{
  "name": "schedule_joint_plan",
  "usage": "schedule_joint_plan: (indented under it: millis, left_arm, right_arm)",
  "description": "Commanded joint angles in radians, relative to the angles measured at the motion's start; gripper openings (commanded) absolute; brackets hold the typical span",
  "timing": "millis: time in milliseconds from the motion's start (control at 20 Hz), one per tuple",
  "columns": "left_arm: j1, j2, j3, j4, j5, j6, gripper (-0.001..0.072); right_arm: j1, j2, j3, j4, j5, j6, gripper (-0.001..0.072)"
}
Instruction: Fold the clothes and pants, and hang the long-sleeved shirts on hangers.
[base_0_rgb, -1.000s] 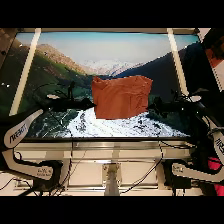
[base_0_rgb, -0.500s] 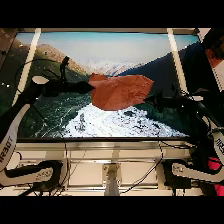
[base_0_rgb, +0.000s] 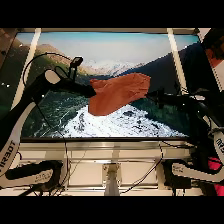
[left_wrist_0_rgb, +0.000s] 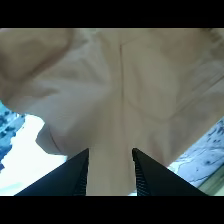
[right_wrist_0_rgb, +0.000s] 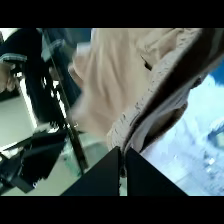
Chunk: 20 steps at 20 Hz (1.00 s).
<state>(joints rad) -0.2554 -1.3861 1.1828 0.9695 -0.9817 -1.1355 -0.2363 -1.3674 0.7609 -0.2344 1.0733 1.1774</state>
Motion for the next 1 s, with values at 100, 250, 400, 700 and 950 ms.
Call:
schedule_joint_plan:
  millis: [100, 250, 400, 700, 950]
  left_arm:
    - [-0.010, -0.012, 0.003, 0.162, -0.081, -0.070, 0.0323]
    - [-0.003, -0.012, 0.002, 0.171, -0.166, -0.083, 0.0315]
    - [0.023, -0.012, -0.032, 0.140, -0.241, -0.044, 0.0314]
    - [0.155, -0.015, -0.259, -0.175, -0.254, 0.104, 0.0297]
    - [0.140, -0.035, -0.360, -0.323, -0.133, 0.104, 0.0482]
  right_arm:
    - [-0.020, 0.000, 0.074, -0.140, -0.061, 0.042, 0.0017]
    - [-0.018, 0.000, 0.080, -0.224, -0.062, 0.064, 0.0017]
    - [-0.019, 0.000, 0.080, -0.268, -0.051, 0.064, 0.0017]
    - [-0.019, 0.000, 0.080, -0.269, -0.015, 0.062, 0.0018]
    - [-0.019, 0.000, 0.080, -0.269, -0.014, 0.059, 0.0018]
